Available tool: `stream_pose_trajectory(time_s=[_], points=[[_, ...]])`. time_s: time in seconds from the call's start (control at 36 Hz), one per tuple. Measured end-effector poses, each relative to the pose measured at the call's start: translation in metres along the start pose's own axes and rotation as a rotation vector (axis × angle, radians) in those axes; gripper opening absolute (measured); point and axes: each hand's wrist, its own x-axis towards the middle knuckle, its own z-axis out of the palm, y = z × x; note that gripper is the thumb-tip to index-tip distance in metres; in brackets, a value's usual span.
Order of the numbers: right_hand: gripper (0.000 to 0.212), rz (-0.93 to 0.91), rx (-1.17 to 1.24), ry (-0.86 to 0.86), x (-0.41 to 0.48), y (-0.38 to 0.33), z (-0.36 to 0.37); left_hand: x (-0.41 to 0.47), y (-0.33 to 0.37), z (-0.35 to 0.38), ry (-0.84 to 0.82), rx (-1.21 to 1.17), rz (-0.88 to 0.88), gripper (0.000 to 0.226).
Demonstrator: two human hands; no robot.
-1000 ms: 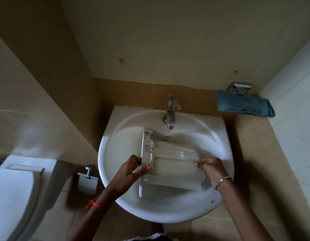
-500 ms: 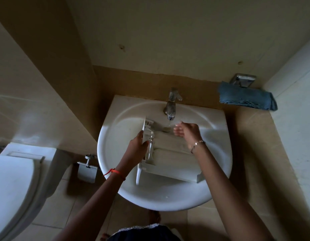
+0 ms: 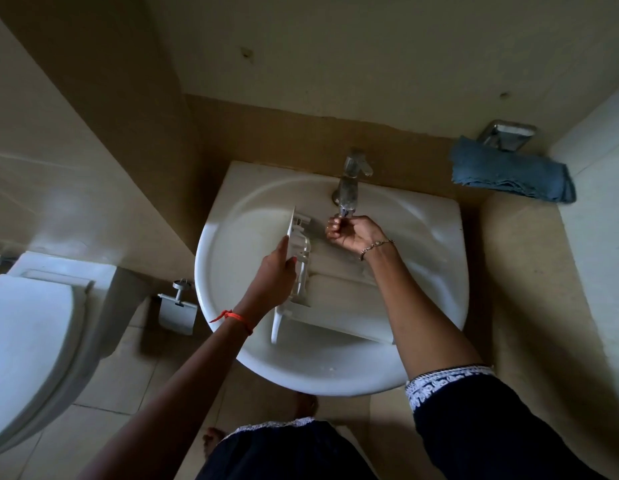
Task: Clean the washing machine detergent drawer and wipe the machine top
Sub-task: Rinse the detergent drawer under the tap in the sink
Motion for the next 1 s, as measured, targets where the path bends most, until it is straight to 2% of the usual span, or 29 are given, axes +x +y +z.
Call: stream_pose_trajectory(time_s=[0.14,0.19,0.28,0.42,0.53,0.58,0.64,0.69,0.78,0.86,0.92,1.0], points=[[0.023,0.166,-0.229,-0.089,-0.023,-0.001,-0.004,0.0,-0.002,0.0,-0.001,-0.014,0.004,0.051],[0.034,0.204,-0.414,-0.12,-0.037,0.0,-0.003,-0.001,-0.001,0.0,-0.008,-0.024,0.004,0.051],[0.038,0.228,-0.729,-0.121,-0.061,0.001,-0.005,-0.001,-0.002,0.0,-0.012,-0.025,0.013,0.051],[0.031,0.092,-1.296,0.132,-0.093,-0.005,-0.019,-0.001,-0.002,-0.001,-0.023,-0.031,0.017,0.052],[0.027,-0.033,-1.441,0.336,-0.096,-0.021,-0.039,-0.002,-0.002,-0.001,-0.028,-0.04,0.022,0.051],[0.025,-0.058,-1.458,0.381,-0.093,-0.026,-0.043,-0.002,-0.001,-0.001,-0.028,-0.04,0.017,0.052],[0.021,-0.076,-1.361,0.342,-0.088,-0.029,-0.041,-0.002,-0.001,-0.001,-0.026,-0.037,0.014,0.052],[0.024,-0.119,-1.147,0.289,-0.076,-0.028,-0.037,-0.003,-0.001,-0.002,-0.035,-0.036,0.01,0.052],[0.028,-0.131,-0.687,0.2,-0.053,-0.023,-0.028,-0.002,-0.002,-0.002,-0.044,-0.035,0.012,0.053],[0.031,-0.029,-0.192,0.099,-0.034,-0.019,-0.015,-0.001,-0.003,-0.001,-0.037,-0.025,0.003,0.053],[0.03,0.002,0.076,0.103,-0.024,-0.016,-0.008,0.0,-0.003,0.0,-0.039,-0.02,0.0,0.053],[0.03,0.007,0.215,0.179,-0.012,-0.011,0.002,0.0,-0.003,0.0,-0.041,-0.017,-0.001,0.052]])
